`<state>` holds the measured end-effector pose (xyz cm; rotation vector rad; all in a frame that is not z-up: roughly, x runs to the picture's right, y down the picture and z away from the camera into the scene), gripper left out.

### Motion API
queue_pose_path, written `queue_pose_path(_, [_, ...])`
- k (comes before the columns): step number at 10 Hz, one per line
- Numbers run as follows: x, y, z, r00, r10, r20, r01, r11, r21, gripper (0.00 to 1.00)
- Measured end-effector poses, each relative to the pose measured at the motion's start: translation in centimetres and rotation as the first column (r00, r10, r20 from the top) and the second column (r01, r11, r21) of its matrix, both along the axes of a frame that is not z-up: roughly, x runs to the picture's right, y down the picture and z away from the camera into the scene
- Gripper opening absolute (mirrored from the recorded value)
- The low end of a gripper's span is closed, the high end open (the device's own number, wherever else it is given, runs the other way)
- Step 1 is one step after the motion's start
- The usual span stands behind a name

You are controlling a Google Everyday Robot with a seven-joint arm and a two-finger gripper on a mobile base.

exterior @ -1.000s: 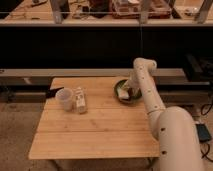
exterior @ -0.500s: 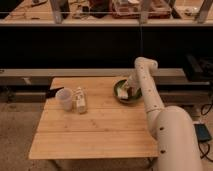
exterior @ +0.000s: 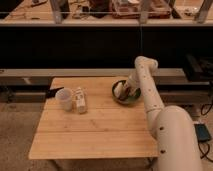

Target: Place the pepper in the ceramic cup

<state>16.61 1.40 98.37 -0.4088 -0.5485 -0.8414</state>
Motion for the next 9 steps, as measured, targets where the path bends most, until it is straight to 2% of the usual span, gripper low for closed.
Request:
queue_pose_path(2, [-0.5,-0.4,-0.2,1.0,0.01,0.016,-0.01,0.9999,0.005,0.09])
queue_pose_path(5, [-0.5,-2.9,-1.8,0.998,0.038,0.048,-0.041,0.9975,0.058,0.09])
queue_pose_path(7, [-1.2,-5.4,-4.1,0.992,0.063,0.107,-0.074,0.9919,0.103,0.09])
queue_pose_path(8, [-2.0,-6.5,-5.5,0.986,0.072,0.151,-0.091,0.9884,0.121,0.09])
queue_pose_path(9, [-3.9,-7.9,-7.2,0.974,0.075,0.215,-0.107,0.9845,0.139,0.09])
